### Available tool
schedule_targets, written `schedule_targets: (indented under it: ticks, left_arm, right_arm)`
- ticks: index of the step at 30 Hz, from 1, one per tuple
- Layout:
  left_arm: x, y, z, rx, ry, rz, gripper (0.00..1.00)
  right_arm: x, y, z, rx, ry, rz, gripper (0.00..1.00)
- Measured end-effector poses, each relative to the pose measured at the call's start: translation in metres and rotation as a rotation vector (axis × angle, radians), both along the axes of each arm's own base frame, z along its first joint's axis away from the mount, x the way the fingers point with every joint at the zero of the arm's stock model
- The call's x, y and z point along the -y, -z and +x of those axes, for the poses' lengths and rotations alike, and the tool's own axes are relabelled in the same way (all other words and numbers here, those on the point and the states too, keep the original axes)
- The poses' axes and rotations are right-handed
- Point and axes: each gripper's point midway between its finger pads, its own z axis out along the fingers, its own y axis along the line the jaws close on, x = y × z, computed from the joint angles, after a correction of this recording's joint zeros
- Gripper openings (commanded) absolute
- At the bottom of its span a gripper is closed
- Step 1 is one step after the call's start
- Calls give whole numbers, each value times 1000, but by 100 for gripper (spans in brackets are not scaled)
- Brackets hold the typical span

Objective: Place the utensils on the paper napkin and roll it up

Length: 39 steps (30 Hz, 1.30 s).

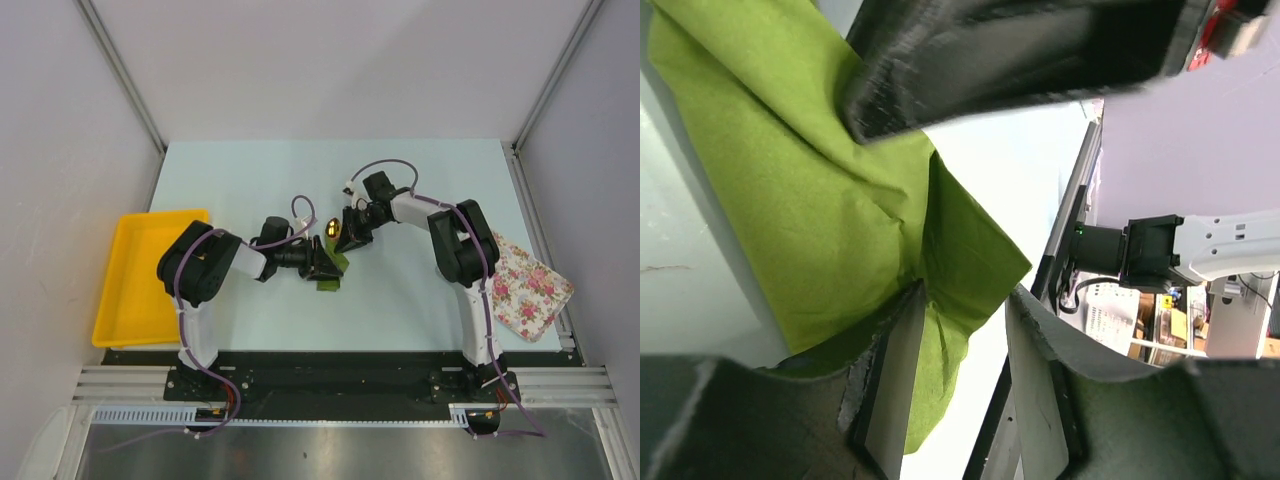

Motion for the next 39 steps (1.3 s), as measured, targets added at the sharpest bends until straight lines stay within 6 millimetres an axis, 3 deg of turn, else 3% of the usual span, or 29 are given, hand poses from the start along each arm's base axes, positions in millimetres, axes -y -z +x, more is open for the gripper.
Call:
schedule_targets:
  ticks: [1, 10, 15, 19, 25, 30, 37, 38, 39]
  left_arm:
    - [0, 0, 0, 0, 1, -1, 47]
    - [-6, -11, 5, 36, -16, 0, 50]
    - [-13, -33, 15, 85, -47, -17, 44]
    - [-13, -43, 14, 109, -47, -29, 32]
    - [-10, -30, 4, 64, -23, -2, 22]
    - [-13, 9, -5, -27, -13, 47, 11]
    - [-13, 12, -5, -45, 8, 17, 2]
    - [-13, 12, -4, -46, 8, 16, 2]
    - [-13, 12, -4, -47, 8, 17, 1]
  right_arm:
    - [0, 2, 1, 7, -4, -6, 0]
    - [3, 7, 1, 8, -17, -21, 0]
    - [3, 7, 1, 13, -23, -25, 0]
    - [3, 8, 1, 14, -23, -26, 0]
    - [3, 8, 1, 8, -23, -27, 0]
    - [3, 8, 1, -1, -23, -24, 0]
    - [5, 7, 3, -23, 0, -22, 8]
    - [5, 7, 3, -29, 6, -21, 0]
    - [5, 6, 3, -33, 9, -21, 0]
